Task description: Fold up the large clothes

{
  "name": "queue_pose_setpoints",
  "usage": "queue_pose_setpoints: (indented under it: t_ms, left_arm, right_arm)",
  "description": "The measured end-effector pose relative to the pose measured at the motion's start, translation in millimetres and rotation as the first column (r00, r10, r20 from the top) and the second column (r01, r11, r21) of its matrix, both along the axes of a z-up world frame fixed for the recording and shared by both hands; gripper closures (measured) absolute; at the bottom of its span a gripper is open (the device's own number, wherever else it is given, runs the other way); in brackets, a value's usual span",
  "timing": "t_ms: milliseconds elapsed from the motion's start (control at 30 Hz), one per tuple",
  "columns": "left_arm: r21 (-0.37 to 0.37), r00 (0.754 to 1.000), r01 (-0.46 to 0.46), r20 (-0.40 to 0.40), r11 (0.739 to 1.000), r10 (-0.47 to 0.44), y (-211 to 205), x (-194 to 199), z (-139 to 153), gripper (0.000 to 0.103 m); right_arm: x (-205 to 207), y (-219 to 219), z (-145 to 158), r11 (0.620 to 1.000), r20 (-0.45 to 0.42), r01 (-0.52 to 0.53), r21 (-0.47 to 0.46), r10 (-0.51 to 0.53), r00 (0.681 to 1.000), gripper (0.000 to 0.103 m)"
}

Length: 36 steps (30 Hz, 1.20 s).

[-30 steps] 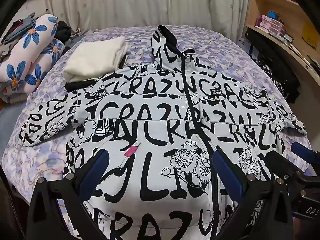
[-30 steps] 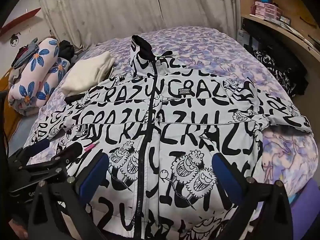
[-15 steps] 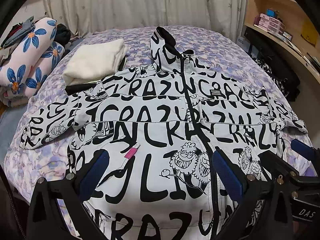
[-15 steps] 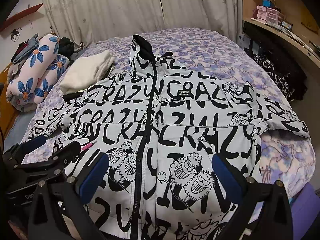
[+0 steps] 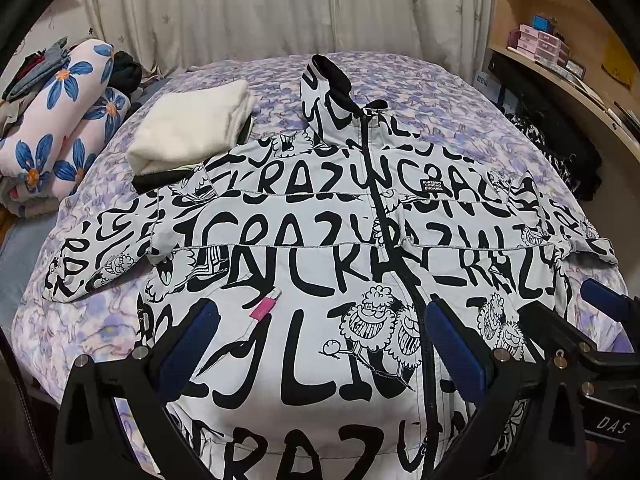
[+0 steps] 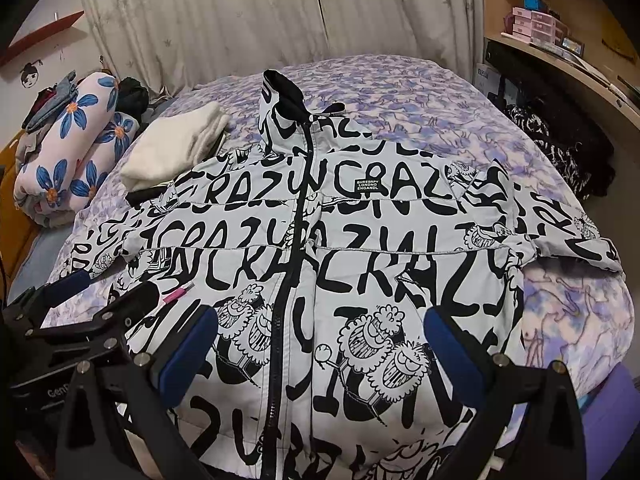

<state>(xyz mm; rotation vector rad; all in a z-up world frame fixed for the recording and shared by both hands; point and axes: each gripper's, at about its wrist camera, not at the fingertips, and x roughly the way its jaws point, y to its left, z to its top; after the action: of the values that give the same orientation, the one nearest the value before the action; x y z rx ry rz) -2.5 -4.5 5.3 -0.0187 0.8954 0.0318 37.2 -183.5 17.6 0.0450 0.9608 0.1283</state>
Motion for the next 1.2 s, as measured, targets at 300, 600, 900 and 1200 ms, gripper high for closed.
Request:
queue_pose_setpoints:
  t_ms: [300, 600, 900, 1200]
  left_arm:
    - [-0.018, 0.999, 0.016, -0.035, 1.0, -0.017, -1, 2, -3, 0.001]
    - [-0.024, 0.998, 0.021, -0.053, 0.999, -0.022, -2, 5, -9, 0.001]
    - [-0.021, 0.998, 0.017, -0.066, 1.0, -0.019, -8, 11, -12, 0.001]
    - [0.021, 0.999, 0.023, -0.038, 1.0, -0.023, -20, 14, -7, 0.001]
  right_arm:
    - [0, -2, -1, 1.0, -0.001, 0.0, 0.003, 0.0, 1.0, 0.0]
    - [1, -2, -4, 1.0, -0.005, 0.001, 0.009, -0.001, 1.0, 0.0]
    - [1, -3, -7, 1.0, -0.003, 0.0, 0.008, 0.0, 1.0, 0.0]
    - [5, -11, -7, 1.0, 0.005, -0.002, 0.013, 0.002, 1.0, 0.0]
